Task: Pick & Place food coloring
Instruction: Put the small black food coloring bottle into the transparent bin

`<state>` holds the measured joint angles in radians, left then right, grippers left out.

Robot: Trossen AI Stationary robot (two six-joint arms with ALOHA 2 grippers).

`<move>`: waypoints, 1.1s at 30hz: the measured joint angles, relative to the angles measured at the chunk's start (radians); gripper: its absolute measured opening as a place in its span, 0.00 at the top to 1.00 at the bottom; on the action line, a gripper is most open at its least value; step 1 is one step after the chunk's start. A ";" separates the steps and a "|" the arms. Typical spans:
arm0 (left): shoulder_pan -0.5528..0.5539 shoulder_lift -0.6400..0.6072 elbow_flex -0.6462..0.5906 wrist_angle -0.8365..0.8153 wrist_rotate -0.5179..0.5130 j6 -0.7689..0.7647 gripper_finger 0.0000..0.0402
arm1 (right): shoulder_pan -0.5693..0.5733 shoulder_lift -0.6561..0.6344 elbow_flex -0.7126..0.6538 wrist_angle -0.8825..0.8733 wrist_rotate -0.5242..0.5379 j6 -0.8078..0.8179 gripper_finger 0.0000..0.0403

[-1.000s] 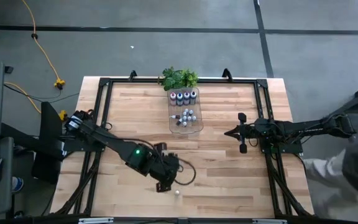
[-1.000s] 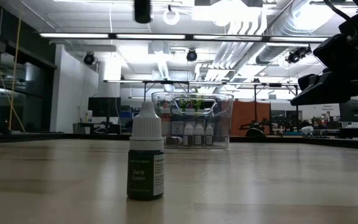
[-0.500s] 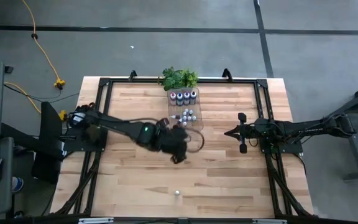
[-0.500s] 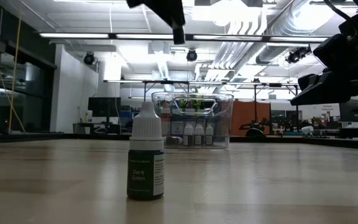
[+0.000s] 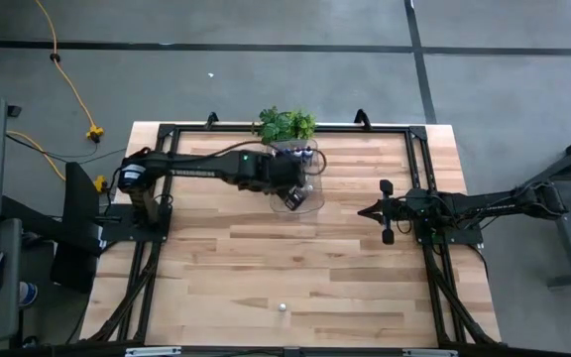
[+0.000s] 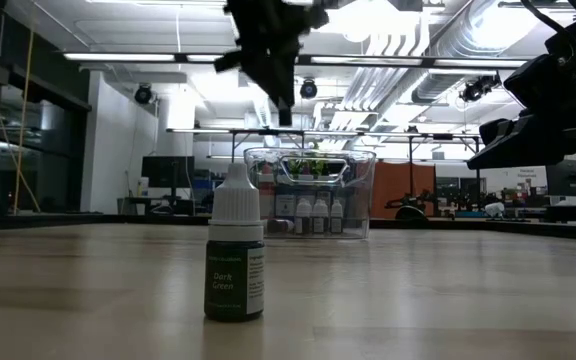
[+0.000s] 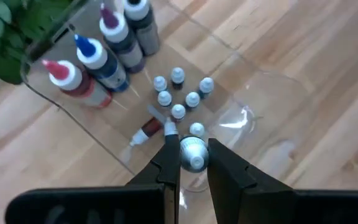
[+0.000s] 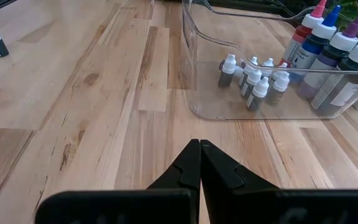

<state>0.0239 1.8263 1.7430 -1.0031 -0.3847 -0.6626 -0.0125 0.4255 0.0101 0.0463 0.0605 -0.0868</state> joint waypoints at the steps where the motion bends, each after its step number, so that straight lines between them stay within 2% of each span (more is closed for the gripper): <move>1: 0.017 0.000 -0.017 0.017 0.014 0.000 0.89 | 0.000 0.000 0.000 0.000 0.000 0.000 1.00; 11: 0.127 0.022 -0.190 0.272 0.077 -0.001 0.89 | 0.000 0.000 0.000 0.000 0.000 0.000 1.00; 14: 0.152 0.045 -0.217 0.271 0.080 -0.025 0.89 | 0.000 0.000 0.000 0.000 0.000 0.000 1.00; 33: 0.187 0.199 -0.212 0.372 0.062 -0.023 0.89 | 0.000 0.000 0.000 -0.003 0.000 0.000 1.00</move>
<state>0.2108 2.0255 1.5311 -0.6307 -0.3231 -0.6852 -0.0128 0.4255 0.0104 0.0429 0.0601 -0.0868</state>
